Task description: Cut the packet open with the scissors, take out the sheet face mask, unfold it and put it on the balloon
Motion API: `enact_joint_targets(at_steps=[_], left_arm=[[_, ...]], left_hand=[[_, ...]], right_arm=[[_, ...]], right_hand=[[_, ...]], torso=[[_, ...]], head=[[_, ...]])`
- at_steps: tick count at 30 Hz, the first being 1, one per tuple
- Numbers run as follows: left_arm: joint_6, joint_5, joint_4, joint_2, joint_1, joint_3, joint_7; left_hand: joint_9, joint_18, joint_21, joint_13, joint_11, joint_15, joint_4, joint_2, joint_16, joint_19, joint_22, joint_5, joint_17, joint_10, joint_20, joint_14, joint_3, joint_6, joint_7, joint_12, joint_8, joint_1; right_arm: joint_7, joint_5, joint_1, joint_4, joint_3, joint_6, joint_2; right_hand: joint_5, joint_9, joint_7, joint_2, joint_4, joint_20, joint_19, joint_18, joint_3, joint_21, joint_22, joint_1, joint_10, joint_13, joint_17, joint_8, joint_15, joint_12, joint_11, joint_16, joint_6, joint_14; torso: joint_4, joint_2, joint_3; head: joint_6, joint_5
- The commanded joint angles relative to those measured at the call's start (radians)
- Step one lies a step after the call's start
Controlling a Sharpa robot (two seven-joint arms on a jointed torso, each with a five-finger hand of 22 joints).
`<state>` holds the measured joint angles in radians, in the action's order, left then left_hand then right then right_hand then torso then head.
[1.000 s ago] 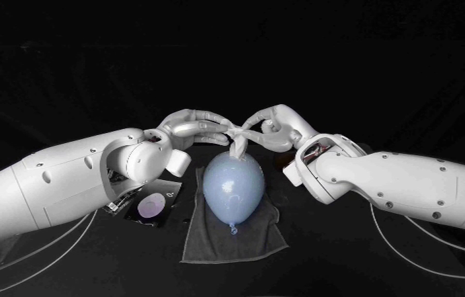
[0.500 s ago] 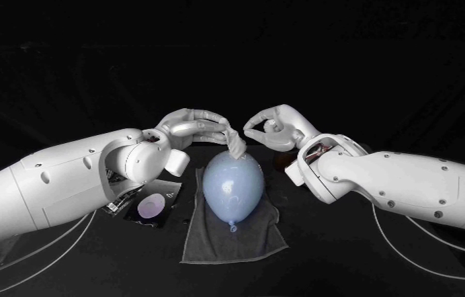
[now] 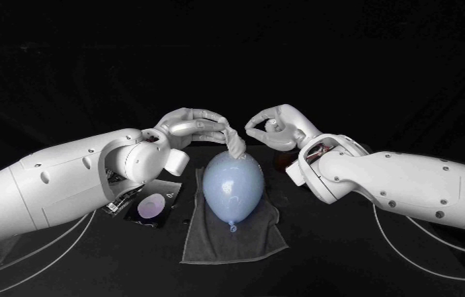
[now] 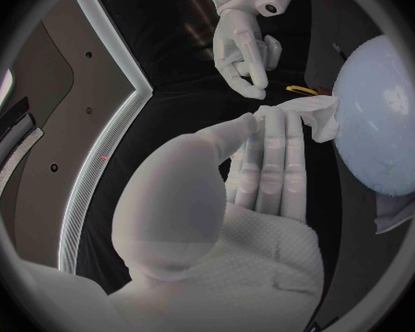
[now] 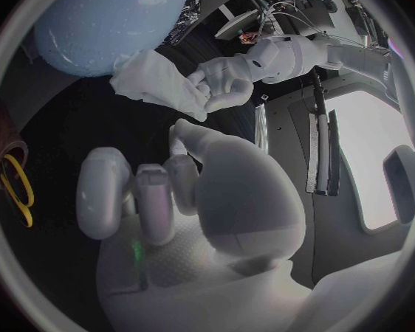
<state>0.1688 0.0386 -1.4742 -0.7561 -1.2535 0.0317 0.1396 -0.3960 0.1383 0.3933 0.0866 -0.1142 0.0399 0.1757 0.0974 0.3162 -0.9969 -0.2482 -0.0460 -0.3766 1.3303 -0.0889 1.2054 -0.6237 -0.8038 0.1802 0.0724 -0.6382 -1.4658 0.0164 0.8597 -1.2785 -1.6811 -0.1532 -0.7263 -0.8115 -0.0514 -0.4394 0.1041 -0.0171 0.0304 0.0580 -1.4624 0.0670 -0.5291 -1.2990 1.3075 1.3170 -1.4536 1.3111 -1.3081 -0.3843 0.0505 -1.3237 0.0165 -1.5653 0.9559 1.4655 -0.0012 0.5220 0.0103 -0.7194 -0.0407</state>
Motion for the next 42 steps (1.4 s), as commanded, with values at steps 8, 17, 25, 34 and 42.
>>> enact_joint_targets(at_steps=[8, 17, 25, 34, 42], left_arm=[[-0.01, -0.001, -0.003, 0.006, -0.001, -0.001, 0.032], [0.02, 0.039, -0.002, 0.009, 0.0, 0.0, 0.054], [0.026, 0.054, -0.006, 0.008, 0.0, 0.0, 0.055], [0.024, 0.059, -0.012, 0.008, 0.001, 0.0, 0.053], [0.019, 0.06, -0.016, 0.007, 0.001, 0.0, 0.049]], left_hand=[[0.019, -0.064, 0.013, 0.002, 0.003, 0.059, 0.029, -0.03, -0.017, 0.199, -0.032, -0.004, -0.022, 0.027, -0.056, -0.25, 0.0, 0.003, 0.004, -0.003, -0.005, 0.016], [0.046, -0.074, 0.07, 0.003, 0.0, 0.081, 0.039, -0.035, 0.056, 0.302, -0.087, -0.001, -0.046, 0.025, -0.079, -0.381, -0.003, 0.0, 0.003, -0.001, 0.003, 0.035], [0.061, -0.04, 0.142, 0.004, 0.003, 0.054, 0.048, -0.038, 0.194, 0.305, -0.136, -0.002, -0.079, 0.021, -0.087, -0.349, -0.018, 0.003, 0.003, 0.001, 0.001, 0.041], [0.071, 0.021, 0.219, 0.007, 0.005, 0.024, 0.058, -0.033, 0.132, 0.243, -0.173, -0.002, -0.011, 0.015, -0.06, -0.188, -0.047, 0.013, 0.005, 0.002, -0.003, 0.044], [0.072, 0.039, 0.215, 0.01, 0.004, 0.023, 0.058, -0.029, 0.07, 0.227, -0.161, -0.003, 0.023, 0.012, -0.068, -0.143, -0.06, 0.02, 0.007, 0.004, -0.01, 0.046]], right_arm=[[-0.004, 0.051, 0.0, -0.028, 0.001, -0.03, 0.008], [-0.046, 0.09, 0.001, -0.027, 0.001, -0.033, 0.025], [-0.079, 0.11, 0.002, -0.026, 0.001, -0.024, 0.034], [-0.11, 0.131, 0.005, -0.024, 0.001, -0.041, 0.043], [-0.124, 0.144, 0.006, -0.017, 0.001, -0.047, 0.053]], right_hand=[[0.001, 0.009, 0.002, -0.052, 0.001, 0.006, -0.013, -0.015, 0.026, -0.014, 0.193, -0.038, -0.005, 0.093, -0.263, 0.012, -0.01, -0.013, 0.008, -0.005, -0.005, 0.105], [0.001, 0.013, 0.001, -0.061, 0.007, 0.007, -0.015, -0.015, 0.038, -0.018, 0.194, -0.052, -0.007, 0.096, -0.263, 0.015, -0.01, -0.017, 0.008, -0.005, -0.001, 0.105], [0.002, 0.014, 0.0, -0.064, 0.009, 0.007, -0.016, -0.016, 0.041, -0.02, 0.195, -0.056, -0.008, 0.098, -0.263, 0.016, -0.01, -0.019, 0.008, -0.005, 0.002, 0.105], [0.002, 0.019, 0.0, -0.077, 0.016, 0.007, -0.016, -0.015, 0.055, -0.02, 0.194, -0.07, -0.007, 0.096, -0.263, 0.02, -0.009, -0.016, 0.007, -0.005, 0.007, 0.105], [0.002, 0.026, 0.003, -0.093, 0.02, 0.007, -0.013, -0.014, 0.069, -0.012, 0.192, -0.078, -0.002, 0.09, -0.263, 0.029, -0.01, -0.008, 0.009, -0.005, 0.003, 0.105]], torso=[[-0.0009, 0.0, -0.0003], [0.0, 0.0, -0.0004], [0.0001, 0.0, 0.0], [0.0002, 0.0, -0.0003], [-0.0002, 0.001, -0.0002]], head=[[0.0, -0.001], [0.001, -0.002], [-0.001, -0.002], [0.0, -0.002], [-0.001, -0.002]])
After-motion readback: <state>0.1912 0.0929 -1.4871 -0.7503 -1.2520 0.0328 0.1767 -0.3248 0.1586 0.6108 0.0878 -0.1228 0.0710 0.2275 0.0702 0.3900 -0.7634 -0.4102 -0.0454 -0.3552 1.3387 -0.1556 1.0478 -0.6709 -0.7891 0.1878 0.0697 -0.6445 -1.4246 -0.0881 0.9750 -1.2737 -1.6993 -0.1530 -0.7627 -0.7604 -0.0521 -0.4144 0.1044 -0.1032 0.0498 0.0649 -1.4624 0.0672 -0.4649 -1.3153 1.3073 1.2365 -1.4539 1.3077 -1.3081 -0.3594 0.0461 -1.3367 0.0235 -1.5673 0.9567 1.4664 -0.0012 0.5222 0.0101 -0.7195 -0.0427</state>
